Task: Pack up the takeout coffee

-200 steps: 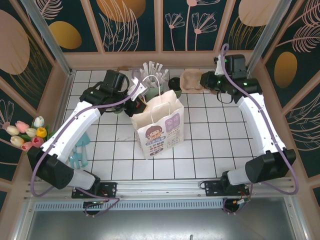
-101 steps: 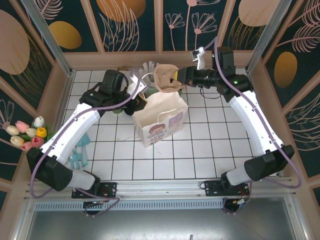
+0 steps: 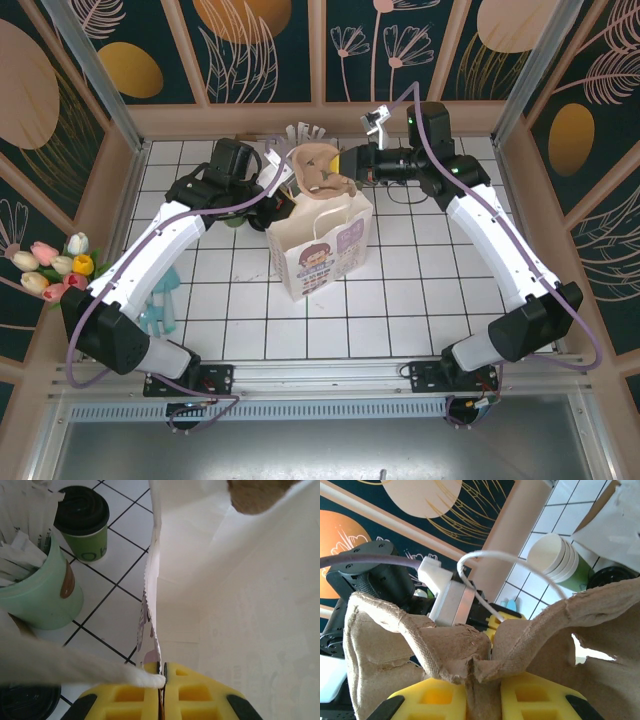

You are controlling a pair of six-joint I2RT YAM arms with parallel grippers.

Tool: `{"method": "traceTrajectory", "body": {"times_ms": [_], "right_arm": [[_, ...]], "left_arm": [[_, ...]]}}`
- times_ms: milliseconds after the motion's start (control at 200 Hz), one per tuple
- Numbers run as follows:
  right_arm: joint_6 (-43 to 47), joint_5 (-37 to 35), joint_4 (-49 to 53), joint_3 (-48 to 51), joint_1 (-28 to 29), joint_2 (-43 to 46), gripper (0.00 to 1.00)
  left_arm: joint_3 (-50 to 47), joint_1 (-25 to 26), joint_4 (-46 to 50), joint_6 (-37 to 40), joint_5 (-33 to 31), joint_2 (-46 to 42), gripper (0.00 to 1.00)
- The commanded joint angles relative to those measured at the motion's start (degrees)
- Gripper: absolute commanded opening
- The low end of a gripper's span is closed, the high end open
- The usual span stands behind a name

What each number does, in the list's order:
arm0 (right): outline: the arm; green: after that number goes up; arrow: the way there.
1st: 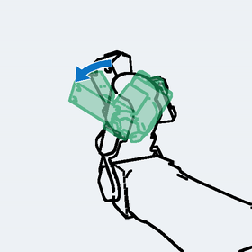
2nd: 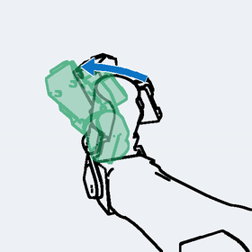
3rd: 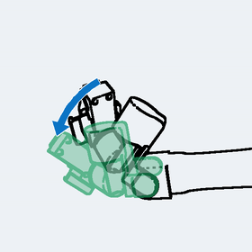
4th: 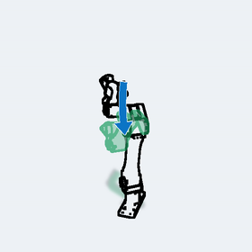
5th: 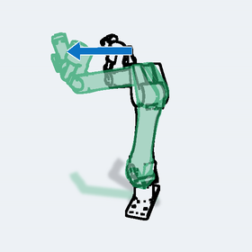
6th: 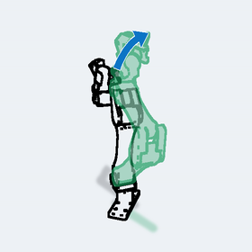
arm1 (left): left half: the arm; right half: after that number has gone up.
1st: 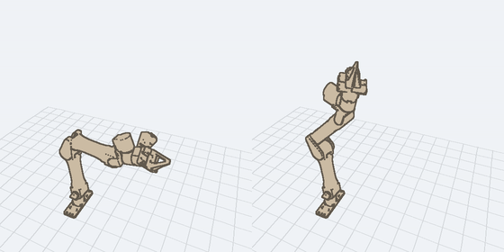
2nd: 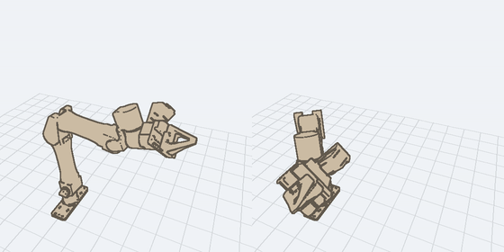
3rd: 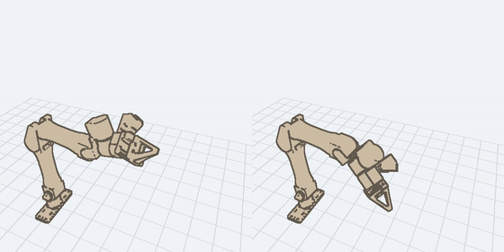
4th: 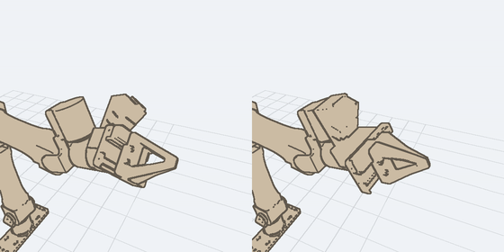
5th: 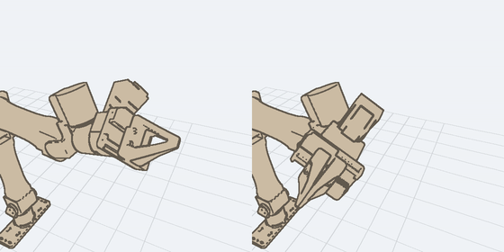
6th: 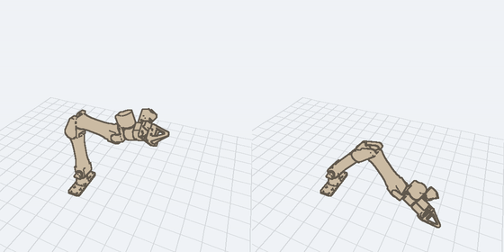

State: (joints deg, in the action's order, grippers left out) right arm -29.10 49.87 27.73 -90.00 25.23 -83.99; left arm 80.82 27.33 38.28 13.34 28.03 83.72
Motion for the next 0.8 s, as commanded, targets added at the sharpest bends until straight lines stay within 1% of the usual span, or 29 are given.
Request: {"method": "traceTrajectory", "body": {"times_ms": [0, 75, 130, 215, 330, 540, 646, 671, 701, 791], "right_arm": [[-1.5, 3.5, -3.0, 1.8, 0.5, 1.7, 0.18], [-1.1, 3.7, -1.1, 3.3, 0.5, 1.9, 0.18], [-0.3, 2.3, 1.3, 4.1, 0.4, 2.1, 0.18], [0.6, -2.4, 5.3, 4.9, 0.5, 2.2, 0.18], [-0.4, -7.1, 6.4, 5.7, 1.0, 1.8, 0.18], [0.1, -19.6, 11.7, 2.8, 4.4, -1.1, 0.18], [1.7, -23.7, 14.5, 1.5, 5.8, -2.5, 0.18], [2.6, -24.2, 15.4, 1.1, 5.8, -2.9, 0.18], [3.3, -24.9, 16.5, 0.6, 7.2, -3.3, 0.18], [4.3, -26.1, 18.4, 0.2, 7.8, -3.9, 0.18]], "left_arm": [[1.2, 0.0, 0.1, 0.8, 0.8, 0.2, 0.07], [1.3, -0.1, -0.7, 0.2, 1.2, -0.3, 0.09], [1.8, -0.1, -0.6, 0.0, 1.3, -0.2, 0.1], [2.3, -0.1, -0.2, 0.0, 1.7, 0.3, 0.1], [2.2, -0.1, -0.7, -0.1, 3.2, 0.3, 0.11], [2.0, -0.1, -2.1, -1.7, 3.9, -0.1, 0.13], [2.3, -0.3, -1.8, -2.2, 3.0, 0.4, 0.14], [2.3, -0.3, -1.8, -2.3, 2.9, 0.5, 0.14], [2.4, -0.5, -1.6, -2.5, 2.8, 0.7, 0.14], [2.5, -1.2, -1.6, -2.9, 2.9, 0.8, 0.14]]}}
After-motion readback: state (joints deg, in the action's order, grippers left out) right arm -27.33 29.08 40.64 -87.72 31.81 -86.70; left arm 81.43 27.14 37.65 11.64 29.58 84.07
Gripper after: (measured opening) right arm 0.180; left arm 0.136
